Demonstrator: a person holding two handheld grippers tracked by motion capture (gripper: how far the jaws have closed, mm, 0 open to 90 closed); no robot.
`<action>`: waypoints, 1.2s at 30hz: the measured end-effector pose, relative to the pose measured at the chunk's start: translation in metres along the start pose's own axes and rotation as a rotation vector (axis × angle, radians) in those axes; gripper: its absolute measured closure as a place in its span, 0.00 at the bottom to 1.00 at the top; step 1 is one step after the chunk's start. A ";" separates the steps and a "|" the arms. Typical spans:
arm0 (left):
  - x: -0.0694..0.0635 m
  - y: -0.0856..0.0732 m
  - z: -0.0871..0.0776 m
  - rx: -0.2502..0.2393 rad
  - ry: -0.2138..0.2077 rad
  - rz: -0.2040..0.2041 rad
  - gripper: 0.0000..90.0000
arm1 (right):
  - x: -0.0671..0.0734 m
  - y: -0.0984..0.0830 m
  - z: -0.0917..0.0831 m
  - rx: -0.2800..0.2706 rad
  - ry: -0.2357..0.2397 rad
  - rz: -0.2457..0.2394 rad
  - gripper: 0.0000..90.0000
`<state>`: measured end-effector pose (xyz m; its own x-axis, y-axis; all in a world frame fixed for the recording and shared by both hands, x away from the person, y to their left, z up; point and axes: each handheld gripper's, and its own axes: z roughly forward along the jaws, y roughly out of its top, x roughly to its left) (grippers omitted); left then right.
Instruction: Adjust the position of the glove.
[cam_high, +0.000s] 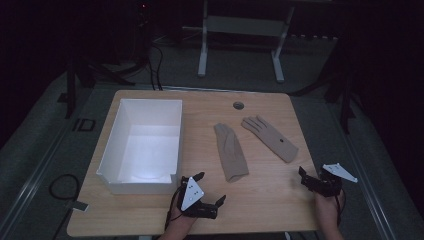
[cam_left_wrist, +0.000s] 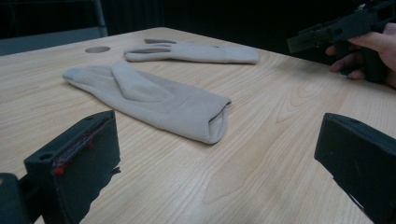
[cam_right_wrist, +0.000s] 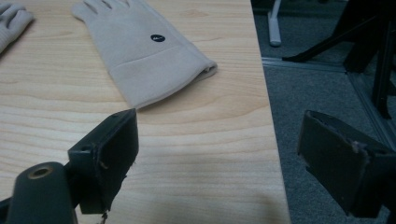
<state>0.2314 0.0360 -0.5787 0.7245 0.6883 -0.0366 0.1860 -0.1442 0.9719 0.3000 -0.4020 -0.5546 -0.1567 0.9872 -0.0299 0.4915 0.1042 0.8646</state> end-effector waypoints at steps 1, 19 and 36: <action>0.000 0.000 0.000 0.000 0.000 0.000 0.01 | 0.000 0.000 0.000 -0.001 0.002 -0.001 0.14; 0.000 0.000 0.000 0.002 -0.018 0.008 0.01 | 0.003 0.041 -0.011 0.119 0.112 -0.002 0.16; -0.001 0.000 0.000 0.002 -0.013 0.005 0.01 | 0.045 0.098 -0.025 0.030 0.155 -0.016 0.14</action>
<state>0.2312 0.0354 -0.5786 0.7343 0.6780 -0.0348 0.1834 -0.1489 0.9717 0.3200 -0.3508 -0.4586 -0.2936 0.9552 0.0364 0.5127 0.1252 0.8494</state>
